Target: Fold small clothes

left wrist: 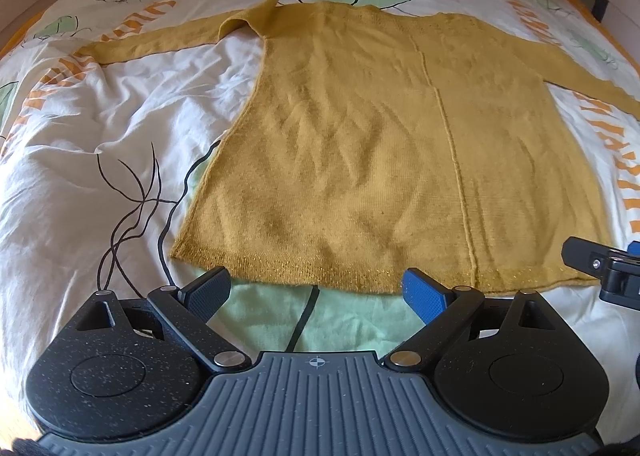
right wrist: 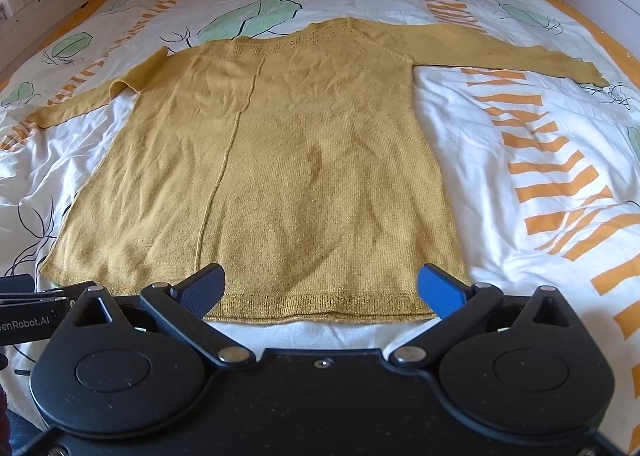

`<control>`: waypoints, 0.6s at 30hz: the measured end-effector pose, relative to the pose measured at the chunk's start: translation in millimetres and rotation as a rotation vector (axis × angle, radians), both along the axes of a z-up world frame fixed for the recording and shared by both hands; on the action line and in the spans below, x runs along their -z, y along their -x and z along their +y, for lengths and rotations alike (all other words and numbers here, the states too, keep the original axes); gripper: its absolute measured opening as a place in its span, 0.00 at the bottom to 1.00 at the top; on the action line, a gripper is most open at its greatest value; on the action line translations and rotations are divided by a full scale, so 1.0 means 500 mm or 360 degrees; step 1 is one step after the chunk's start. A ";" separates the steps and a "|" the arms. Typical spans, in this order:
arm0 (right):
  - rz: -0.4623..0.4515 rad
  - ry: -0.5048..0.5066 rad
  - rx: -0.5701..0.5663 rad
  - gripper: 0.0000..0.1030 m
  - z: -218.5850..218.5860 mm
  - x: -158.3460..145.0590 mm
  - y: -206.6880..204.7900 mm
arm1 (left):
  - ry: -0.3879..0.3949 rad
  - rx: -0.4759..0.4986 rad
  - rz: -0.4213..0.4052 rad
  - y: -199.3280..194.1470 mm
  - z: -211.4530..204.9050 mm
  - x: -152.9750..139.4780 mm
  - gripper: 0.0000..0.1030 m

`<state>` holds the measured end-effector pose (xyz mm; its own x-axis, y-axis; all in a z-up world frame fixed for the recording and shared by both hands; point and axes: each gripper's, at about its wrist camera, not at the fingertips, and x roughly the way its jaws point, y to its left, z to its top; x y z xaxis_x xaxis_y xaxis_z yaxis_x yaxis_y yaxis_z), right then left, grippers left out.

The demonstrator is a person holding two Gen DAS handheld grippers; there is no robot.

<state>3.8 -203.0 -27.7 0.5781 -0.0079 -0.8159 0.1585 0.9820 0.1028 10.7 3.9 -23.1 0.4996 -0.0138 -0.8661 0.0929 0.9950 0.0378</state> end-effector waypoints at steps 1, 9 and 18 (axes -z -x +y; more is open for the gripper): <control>0.0004 -0.0001 -0.0002 0.99 0.001 0.001 -0.002 | -0.0001 -0.0001 0.0002 -0.003 0.001 0.000 0.91; 0.0040 -0.0015 -0.0015 0.99 -0.001 0.010 -0.023 | 0.0000 -0.0020 0.0014 -0.024 0.010 0.003 0.91; 0.0054 -0.0006 -0.0019 0.99 -0.013 0.018 -0.055 | 0.0012 -0.0038 -0.0018 -0.065 0.018 -0.001 0.91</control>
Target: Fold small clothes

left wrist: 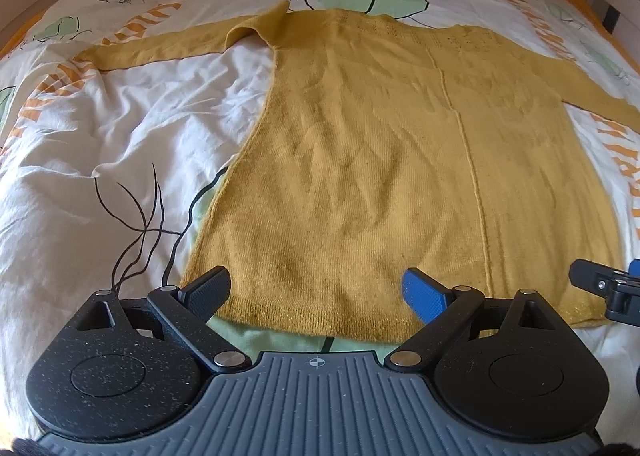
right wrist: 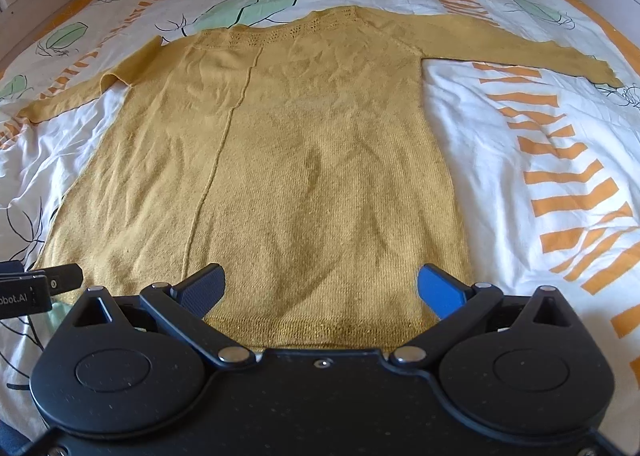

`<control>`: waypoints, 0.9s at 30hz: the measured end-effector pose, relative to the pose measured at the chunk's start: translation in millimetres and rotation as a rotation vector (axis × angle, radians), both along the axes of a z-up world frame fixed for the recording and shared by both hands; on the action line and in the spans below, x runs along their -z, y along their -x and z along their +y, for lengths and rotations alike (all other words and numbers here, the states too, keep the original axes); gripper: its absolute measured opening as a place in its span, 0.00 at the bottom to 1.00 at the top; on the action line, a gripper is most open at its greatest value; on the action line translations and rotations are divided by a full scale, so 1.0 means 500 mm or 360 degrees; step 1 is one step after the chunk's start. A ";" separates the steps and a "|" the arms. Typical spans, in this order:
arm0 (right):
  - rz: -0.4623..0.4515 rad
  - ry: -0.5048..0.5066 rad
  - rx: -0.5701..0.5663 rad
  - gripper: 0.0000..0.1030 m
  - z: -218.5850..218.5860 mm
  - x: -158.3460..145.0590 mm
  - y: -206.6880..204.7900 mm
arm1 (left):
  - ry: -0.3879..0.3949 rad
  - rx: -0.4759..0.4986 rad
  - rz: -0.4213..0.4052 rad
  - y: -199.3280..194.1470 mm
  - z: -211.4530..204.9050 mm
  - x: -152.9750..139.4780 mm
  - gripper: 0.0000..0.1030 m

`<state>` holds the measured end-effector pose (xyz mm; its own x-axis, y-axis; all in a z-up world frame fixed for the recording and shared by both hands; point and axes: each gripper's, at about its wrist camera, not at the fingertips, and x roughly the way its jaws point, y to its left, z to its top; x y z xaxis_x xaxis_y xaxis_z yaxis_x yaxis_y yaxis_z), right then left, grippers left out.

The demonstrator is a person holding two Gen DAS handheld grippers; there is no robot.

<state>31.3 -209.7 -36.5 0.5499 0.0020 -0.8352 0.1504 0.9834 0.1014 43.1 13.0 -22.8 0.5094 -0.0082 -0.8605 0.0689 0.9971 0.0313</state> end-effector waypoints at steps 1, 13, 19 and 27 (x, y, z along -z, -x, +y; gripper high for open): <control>-0.0003 -0.0001 -0.0001 0.99 -0.002 0.000 -0.004 | 0.0000 -0.0004 -0.0007 -0.006 0.002 -0.001 0.91; -0.0077 -0.0093 0.0013 0.99 -0.020 0.010 -0.090 | 0.0062 -0.0064 -0.0215 -0.111 0.051 -0.026 0.90; -0.0162 -0.0111 -0.0005 0.99 -0.020 0.019 -0.147 | 0.0262 -0.0101 -0.0329 -0.182 0.105 -0.027 0.90; -0.0253 -0.0198 -0.0061 0.99 -0.019 0.016 -0.219 | 0.0364 -0.0137 -0.0384 -0.294 0.194 -0.013 0.90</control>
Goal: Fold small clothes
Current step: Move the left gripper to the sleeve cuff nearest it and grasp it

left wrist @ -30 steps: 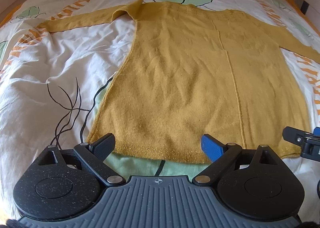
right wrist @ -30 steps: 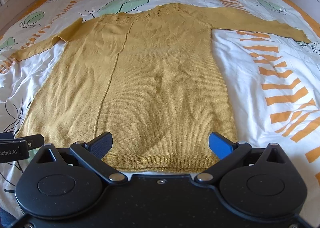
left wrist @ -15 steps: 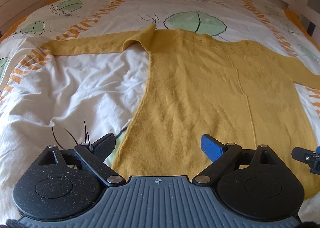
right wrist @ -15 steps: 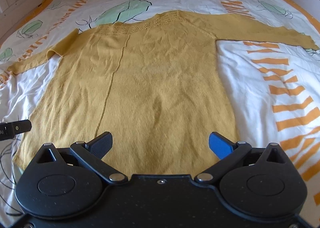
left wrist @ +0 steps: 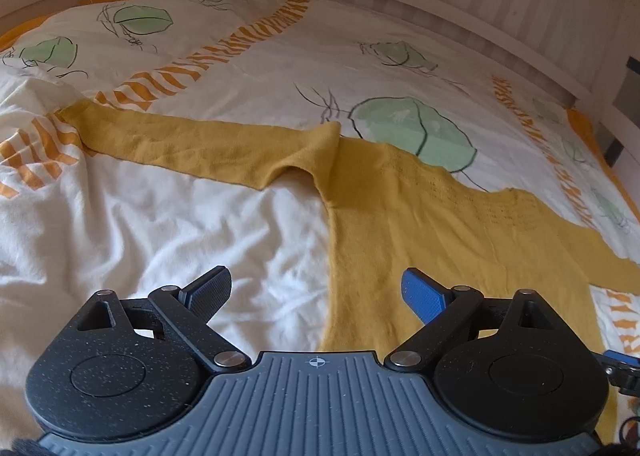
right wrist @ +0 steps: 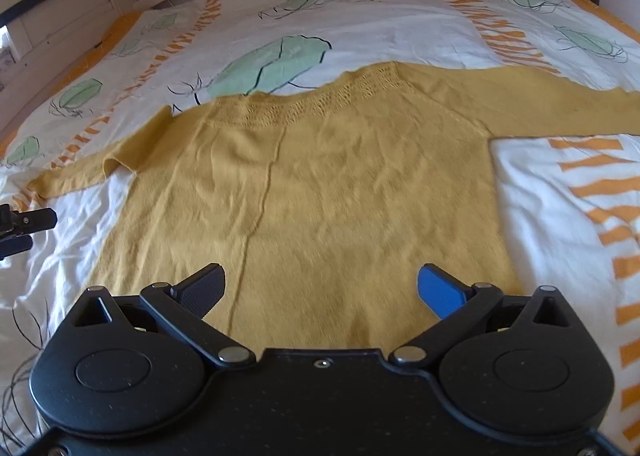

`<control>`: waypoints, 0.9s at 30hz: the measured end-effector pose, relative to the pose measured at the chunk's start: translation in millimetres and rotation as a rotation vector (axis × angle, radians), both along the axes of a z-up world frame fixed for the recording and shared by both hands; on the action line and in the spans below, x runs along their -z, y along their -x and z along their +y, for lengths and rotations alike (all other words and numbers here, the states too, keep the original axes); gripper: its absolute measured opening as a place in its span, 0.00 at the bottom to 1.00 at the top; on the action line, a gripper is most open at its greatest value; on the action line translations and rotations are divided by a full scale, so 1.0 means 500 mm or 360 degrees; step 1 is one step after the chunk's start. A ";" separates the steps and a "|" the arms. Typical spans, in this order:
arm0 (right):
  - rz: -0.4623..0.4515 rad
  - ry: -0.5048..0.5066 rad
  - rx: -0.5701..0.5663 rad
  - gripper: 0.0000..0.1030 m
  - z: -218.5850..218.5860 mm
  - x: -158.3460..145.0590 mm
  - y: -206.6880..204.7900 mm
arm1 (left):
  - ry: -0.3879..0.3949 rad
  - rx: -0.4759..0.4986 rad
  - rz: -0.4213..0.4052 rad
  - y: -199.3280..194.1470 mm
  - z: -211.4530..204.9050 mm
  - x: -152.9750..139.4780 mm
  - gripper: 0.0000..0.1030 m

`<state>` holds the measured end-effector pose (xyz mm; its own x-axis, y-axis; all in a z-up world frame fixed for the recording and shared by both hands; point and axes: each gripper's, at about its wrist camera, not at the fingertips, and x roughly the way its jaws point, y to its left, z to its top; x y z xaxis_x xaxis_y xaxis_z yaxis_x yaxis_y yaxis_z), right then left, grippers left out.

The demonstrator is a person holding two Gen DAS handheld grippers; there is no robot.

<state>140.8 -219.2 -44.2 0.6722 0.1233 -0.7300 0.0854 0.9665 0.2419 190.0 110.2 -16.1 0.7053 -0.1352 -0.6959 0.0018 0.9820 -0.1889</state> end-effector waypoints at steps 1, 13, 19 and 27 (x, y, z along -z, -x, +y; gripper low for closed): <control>-0.0012 -0.0019 -0.0013 0.99 0.001 0.001 -0.009 | -0.0012 -0.0034 -0.0007 -0.013 0.012 0.001 0.90; -0.0177 0.0000 -0.0217 1.00 0.060 -0.002 -0.079 | -0.0069 -0.0421 0.0009 -0.199 0.215 0.038 0.90; -0.0243 0.0015 -0.0232 1.00 0.083 0.021 -0.121 | -0.0022 -0.0592 0.0051 -0.266 0.305 0.080 0.90; -0.0262 0.0157 -0.0185 1.00 0.103 0.084 -0.162 | -0.0152 -0.0586 0.0012 -0.323 0.329 0.121 0.90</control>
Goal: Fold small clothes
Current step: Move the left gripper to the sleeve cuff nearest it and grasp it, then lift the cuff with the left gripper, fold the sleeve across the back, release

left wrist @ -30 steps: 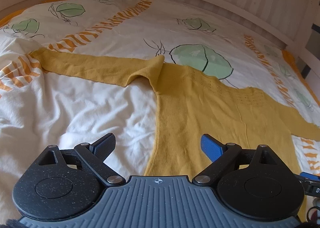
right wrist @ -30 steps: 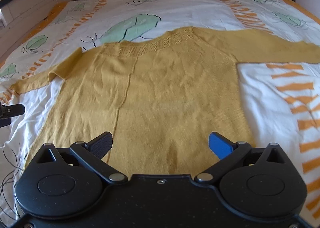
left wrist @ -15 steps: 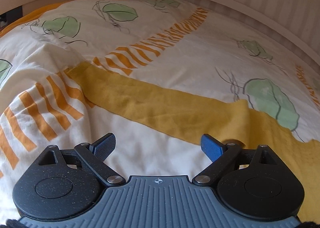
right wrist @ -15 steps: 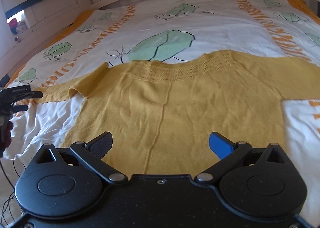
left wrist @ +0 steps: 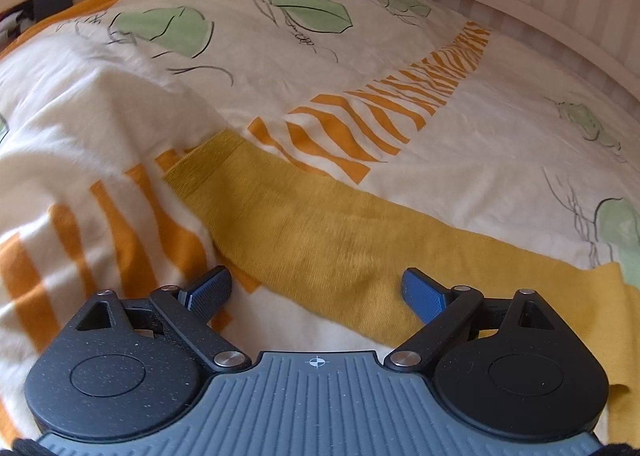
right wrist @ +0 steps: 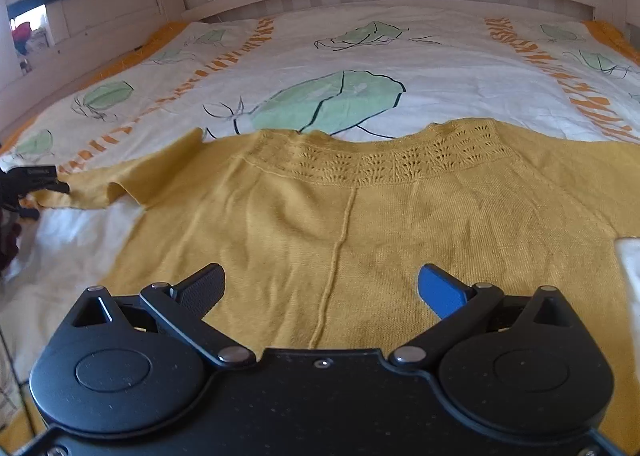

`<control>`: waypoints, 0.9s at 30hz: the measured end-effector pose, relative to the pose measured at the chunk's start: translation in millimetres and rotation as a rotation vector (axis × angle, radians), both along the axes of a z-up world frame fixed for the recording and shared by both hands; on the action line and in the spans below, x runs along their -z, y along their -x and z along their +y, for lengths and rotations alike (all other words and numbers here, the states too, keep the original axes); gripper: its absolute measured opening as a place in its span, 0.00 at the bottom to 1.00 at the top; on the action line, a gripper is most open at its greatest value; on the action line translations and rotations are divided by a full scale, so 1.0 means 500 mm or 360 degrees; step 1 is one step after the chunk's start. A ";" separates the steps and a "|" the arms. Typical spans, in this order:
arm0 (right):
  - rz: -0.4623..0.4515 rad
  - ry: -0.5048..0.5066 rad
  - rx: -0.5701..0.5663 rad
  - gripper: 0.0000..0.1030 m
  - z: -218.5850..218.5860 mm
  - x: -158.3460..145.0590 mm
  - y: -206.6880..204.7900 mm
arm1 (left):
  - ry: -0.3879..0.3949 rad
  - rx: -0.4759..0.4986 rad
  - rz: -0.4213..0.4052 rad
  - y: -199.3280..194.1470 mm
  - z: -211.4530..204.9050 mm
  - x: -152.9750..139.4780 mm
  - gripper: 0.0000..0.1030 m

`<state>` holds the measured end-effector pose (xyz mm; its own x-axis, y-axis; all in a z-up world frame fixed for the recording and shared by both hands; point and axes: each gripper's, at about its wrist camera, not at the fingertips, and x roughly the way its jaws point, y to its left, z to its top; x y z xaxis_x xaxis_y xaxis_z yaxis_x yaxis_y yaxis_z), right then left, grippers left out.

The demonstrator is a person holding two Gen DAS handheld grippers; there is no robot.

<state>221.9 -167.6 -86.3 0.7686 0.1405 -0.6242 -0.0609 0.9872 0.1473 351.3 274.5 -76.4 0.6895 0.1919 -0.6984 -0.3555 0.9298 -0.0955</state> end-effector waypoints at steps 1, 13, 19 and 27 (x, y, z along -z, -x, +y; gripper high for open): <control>0.0005 0.0017 -0.0007 1.00 0.002 0.010 -0.001 | -0.0017 0.0004 -0.0006 -0.005 0.000 0.003 0.90; 0.0030 0.0221 -0.0015 1.00 0.035 0.045 -0.003 | 0.0000 -0.0012 -0.0080 -0.044 0.011 0.027 0.91; 0.0013 0.0194 -0.0009 1.00 0.031 0.048 -0.002 | 0.0082 -0.0075 -0.0079 -0.069 0.049 0.009 0.68; -0.0008 0.0175 -0.0002 1.00 0.030 0.050 -0.002 | 0.0166 -0.0195 -0.0120 -0.053 0.094 -0.034 0.06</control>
